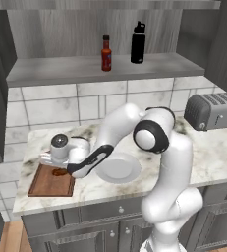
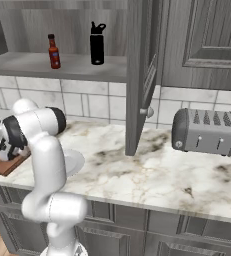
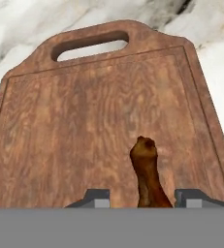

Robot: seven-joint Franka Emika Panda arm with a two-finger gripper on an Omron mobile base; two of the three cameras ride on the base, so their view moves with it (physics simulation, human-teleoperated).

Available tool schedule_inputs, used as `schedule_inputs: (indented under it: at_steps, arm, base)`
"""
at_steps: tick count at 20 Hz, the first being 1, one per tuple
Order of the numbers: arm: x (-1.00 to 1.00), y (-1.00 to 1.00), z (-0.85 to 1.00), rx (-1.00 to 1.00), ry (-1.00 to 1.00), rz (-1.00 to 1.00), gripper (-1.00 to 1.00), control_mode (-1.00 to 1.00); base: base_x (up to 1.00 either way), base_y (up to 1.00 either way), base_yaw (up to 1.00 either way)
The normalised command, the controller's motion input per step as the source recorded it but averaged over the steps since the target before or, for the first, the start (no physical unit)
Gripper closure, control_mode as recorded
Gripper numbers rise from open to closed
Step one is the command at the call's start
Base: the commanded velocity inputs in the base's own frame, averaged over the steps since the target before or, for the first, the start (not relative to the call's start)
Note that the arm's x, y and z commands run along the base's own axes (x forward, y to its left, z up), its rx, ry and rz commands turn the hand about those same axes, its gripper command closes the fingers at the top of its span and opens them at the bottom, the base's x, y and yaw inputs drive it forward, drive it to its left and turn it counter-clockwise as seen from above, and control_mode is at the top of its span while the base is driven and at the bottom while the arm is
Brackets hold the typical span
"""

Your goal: Pick the chicken drumstick from the plate and place it on the cutting board. Then pick the condiment bottle from the cabinet and place it next to the cutting board.

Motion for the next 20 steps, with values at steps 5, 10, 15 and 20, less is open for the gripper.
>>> schedule_inputs:
  at_steps: [5,10,15,20]
  arm:
    - [0.09,0.43,-0.24,0.00,-0.07,0.00,-1.00,-1.00]
    - [0.00,0.05,0.04,0.00,-0.04,0.00,-1.00,-1.00]
    - [-0.01,-0.18,0.49,0.07,-0.04,0.00,-1.00,-1.00]
    - [0.00,-0.29,0.61,0.09,-0.03,0.00,-1.00,-1.00]
  base:
    - [0.00,0.00,0.00]
    - [0.00,0.00,0.00]
    - [0.00,0.00,0.00]
    - [0.00,0.00,0.00]
